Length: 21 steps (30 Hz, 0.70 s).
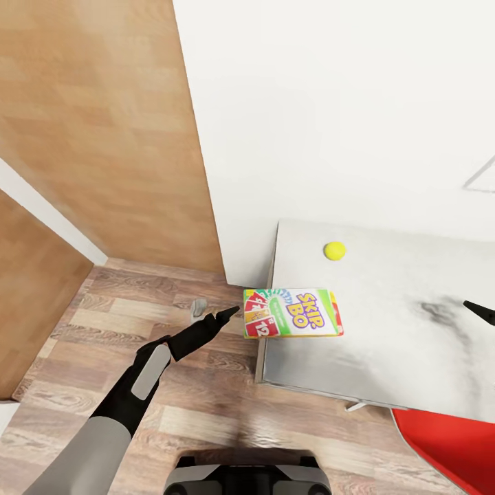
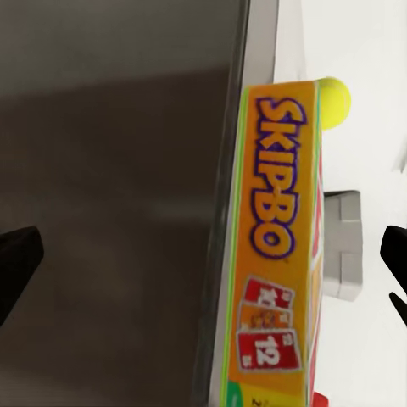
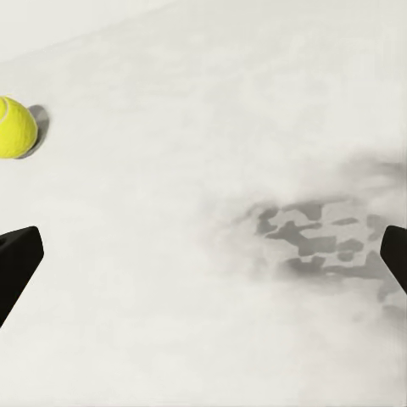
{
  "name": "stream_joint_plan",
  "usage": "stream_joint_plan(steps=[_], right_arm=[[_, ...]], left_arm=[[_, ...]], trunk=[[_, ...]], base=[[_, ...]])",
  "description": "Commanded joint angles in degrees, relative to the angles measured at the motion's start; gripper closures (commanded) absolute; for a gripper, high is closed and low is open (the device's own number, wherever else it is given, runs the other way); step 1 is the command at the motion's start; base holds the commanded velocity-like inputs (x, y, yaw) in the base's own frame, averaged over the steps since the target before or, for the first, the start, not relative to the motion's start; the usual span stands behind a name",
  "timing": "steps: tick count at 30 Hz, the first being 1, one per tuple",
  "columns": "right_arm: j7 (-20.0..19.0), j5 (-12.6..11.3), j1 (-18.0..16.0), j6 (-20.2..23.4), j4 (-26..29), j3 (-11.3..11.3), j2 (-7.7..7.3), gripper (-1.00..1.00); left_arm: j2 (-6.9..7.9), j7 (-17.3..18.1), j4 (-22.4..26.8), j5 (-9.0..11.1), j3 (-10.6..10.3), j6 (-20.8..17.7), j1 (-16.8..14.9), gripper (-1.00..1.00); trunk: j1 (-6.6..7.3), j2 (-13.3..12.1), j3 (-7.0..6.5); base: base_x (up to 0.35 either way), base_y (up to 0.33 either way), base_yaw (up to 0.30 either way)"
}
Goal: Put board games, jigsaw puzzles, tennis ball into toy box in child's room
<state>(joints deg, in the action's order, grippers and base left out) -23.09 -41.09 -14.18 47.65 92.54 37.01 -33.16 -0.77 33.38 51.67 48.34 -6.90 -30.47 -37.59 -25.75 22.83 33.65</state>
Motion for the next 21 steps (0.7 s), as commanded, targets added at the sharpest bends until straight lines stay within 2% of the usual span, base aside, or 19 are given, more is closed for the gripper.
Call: stream_joint_plan(steps=[1, 21], right_arm=[[-0.31, 0.12, -0.04, 0.34, 0.01, 0.08, 0.0, -1.0], [-0.43, 0.1, 0.01, 0.34, 0.01, 0.03, -0.03, -1.0]], left_arm=[[-0.01, -0.04, 0.01, 0.48, 0.0, -0.46, -0.02, -1.0], [-0.02, 0.01, 0.01, 0.38, -0.04, -0.54, -0.02, -1.0]], trunk=[[-0.03, 0.09, 0.07], [-0.03, 0.09, 0.07]], base=[[0.0, 0.0, -0.033], [0.0, 0.0, -0.012]])
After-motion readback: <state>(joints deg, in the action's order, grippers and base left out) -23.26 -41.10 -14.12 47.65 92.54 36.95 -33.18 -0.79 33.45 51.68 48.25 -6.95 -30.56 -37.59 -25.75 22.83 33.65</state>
